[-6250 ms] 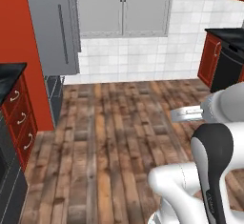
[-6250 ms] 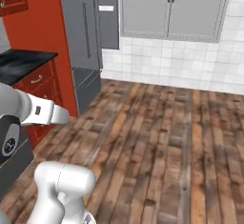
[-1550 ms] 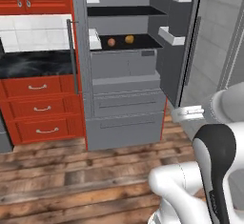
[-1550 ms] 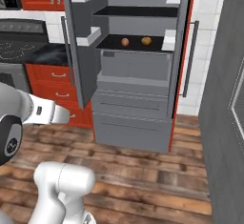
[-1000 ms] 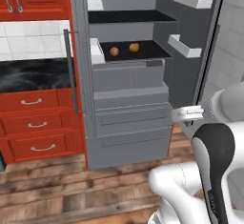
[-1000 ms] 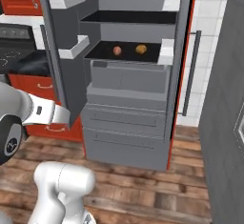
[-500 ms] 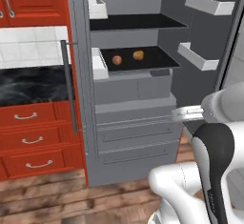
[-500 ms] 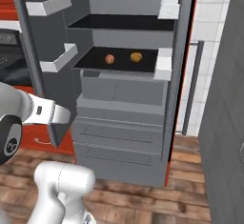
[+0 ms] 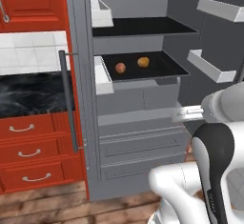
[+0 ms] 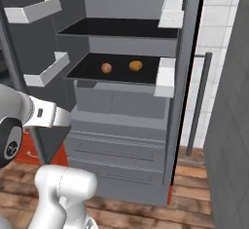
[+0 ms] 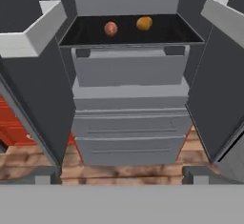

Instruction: Gather the onion and potato from the fridge and place them on a tray on the dining counter. Then gather the steak and fish from the fridge and place them on the other tray.

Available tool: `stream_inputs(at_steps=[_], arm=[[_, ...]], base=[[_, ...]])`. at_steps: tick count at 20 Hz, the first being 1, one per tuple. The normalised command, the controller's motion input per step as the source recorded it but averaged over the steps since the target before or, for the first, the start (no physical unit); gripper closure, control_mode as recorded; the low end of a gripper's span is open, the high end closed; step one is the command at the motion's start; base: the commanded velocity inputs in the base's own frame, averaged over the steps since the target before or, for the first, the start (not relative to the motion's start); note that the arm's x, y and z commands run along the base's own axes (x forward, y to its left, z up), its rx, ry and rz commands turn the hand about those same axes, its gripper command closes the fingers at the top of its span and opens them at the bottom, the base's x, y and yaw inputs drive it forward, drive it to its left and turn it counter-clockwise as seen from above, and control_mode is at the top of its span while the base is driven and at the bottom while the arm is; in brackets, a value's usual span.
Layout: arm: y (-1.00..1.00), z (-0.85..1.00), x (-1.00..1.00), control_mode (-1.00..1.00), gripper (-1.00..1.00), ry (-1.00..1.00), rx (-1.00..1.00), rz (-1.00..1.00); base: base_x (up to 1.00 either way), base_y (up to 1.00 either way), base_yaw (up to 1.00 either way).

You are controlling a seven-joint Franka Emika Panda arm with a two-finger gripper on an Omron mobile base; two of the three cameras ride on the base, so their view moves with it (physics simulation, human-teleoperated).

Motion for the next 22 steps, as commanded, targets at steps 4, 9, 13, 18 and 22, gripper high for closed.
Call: stream_inputs(at_steps=[4,9,13,18,22], arm=[[0.0,0.0,0.0,1.0,-1.0,0.0,0.0,0.0],[0.0,0.0,0.0,1.0,-1.0,0.0,0.0,0.0],[0.0,0.0,0.0,1.0,-1.0,0.0,0.0,0.0],[0.0,0.0,0.0,1.0,-1.0,0.0,0.0,0.0],[0.0,0.0,0.0,1.0,-1.0,0.0,0.0,0.0]], base=[[0.46,-0.24,0.0],[0.42,-0.27,0.0],[0.38,-0.29,0.0],[0.4,-0.29,0.0],[0.44,-0.3,0.0]])
